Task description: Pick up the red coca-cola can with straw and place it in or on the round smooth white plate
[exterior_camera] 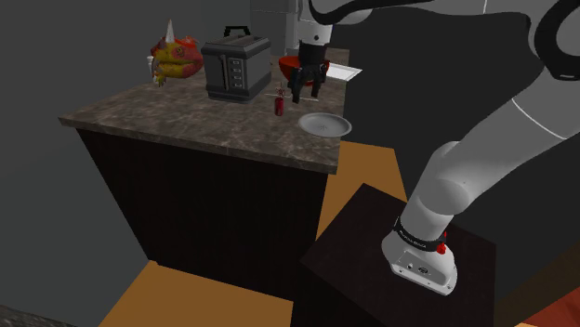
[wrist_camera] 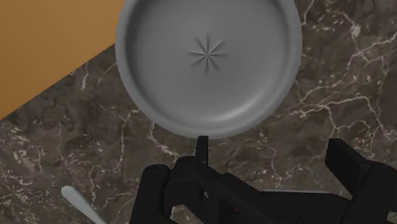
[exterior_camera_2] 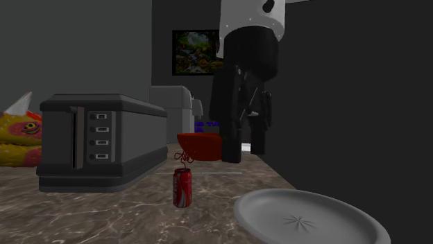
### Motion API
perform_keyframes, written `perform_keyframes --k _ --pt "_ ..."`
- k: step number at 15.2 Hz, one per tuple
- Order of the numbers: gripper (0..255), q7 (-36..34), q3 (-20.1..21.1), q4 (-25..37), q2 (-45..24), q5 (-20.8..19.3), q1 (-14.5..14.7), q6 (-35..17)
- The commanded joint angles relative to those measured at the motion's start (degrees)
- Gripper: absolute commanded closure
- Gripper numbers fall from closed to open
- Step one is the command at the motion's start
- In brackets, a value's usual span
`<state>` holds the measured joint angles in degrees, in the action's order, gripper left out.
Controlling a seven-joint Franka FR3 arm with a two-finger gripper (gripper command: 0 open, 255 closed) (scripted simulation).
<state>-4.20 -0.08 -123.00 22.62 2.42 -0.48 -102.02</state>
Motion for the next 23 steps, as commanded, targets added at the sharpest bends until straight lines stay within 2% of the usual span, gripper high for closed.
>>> perform_keyframes --k 1,9,17,23 --pt "0 0.0 -0.1 4.1 -4.0 -0.2 -0.1 -1.0" --pt "0 0.2 -0.5 19.7 -18.5 -0.9 -0.7 -3.6" --pt "0 0.2 -0.5 14.8 -19.3 -0.9 -0.6 -9.3" --pt "0 0.2 -0.5 14.8 -19.3 -0.9 -0.6 -9.3"
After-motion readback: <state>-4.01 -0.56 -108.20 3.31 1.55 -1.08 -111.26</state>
